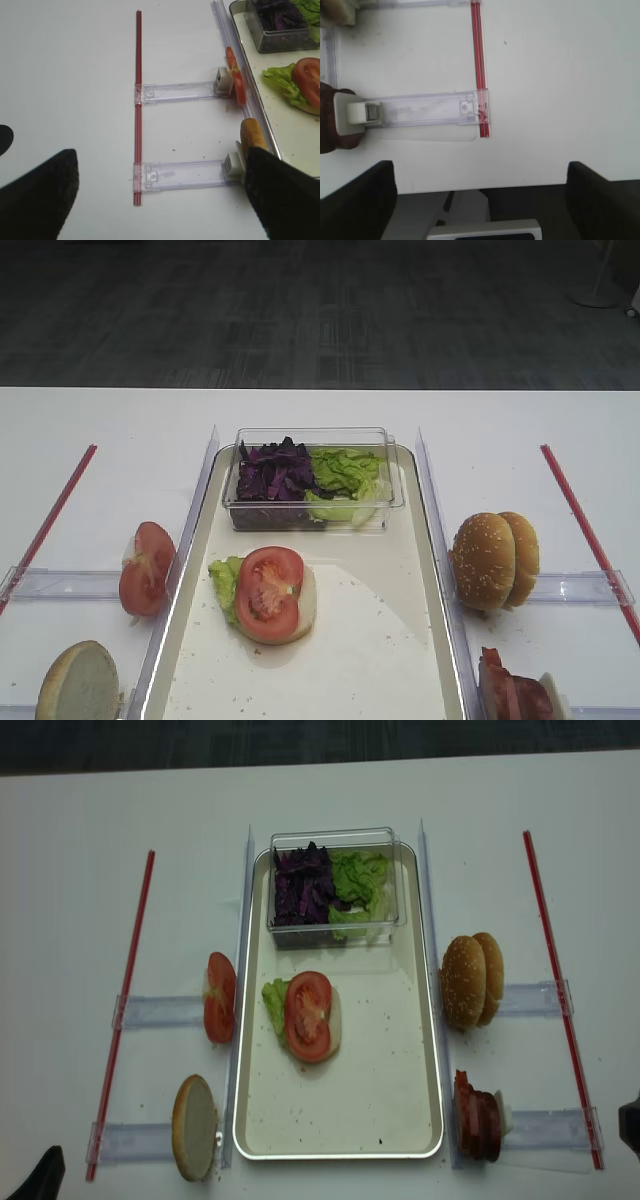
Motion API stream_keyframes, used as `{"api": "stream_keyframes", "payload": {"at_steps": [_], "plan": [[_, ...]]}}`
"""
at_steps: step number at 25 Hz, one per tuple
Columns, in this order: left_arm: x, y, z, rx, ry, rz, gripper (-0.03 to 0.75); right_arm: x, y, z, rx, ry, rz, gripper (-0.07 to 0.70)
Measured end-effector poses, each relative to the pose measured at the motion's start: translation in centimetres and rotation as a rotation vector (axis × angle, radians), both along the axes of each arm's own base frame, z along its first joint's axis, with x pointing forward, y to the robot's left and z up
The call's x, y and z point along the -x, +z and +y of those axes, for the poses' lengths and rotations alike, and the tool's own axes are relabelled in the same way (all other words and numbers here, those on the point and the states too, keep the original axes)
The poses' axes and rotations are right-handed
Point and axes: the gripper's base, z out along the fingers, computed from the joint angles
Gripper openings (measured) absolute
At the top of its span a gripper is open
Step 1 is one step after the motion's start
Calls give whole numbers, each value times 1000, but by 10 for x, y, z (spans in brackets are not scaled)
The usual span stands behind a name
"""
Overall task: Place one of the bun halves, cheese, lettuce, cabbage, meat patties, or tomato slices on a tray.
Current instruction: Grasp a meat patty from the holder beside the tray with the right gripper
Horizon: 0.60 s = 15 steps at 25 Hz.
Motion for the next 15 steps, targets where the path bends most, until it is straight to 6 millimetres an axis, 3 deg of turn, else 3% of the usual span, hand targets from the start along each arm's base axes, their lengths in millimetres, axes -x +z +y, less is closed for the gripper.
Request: {"api": "stream_keyframes", "payload": {"at_steps": [15], "plan": [[0,0,0,0,0,0,618,-45,-28,-4,-14,-9,208,692]]}}
